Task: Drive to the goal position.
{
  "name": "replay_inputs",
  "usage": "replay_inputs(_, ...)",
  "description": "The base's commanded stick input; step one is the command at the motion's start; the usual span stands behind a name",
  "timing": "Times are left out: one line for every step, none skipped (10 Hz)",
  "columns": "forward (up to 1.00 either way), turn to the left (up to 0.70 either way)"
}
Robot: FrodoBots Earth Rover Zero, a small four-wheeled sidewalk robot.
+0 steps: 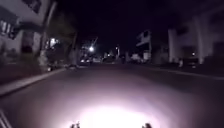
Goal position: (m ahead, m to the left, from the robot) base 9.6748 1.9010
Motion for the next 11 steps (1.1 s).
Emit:
replay_inputs(0.85,0.00)
replay_inputs(0.85,0.00)
replay_inputs(0.85,0.00)
replay_inputs(0.85,0.00)
replay_inputs(0.85,0.00)
replay_inputs(0.85,0.00)
replay_inputs(0.85,0.00)
replay_inputs(0.85,0.00)
replay_inputs(0.85,0.00)
replay_inputs(0.85,0.00)
replay_inputs(0.85,0.00)
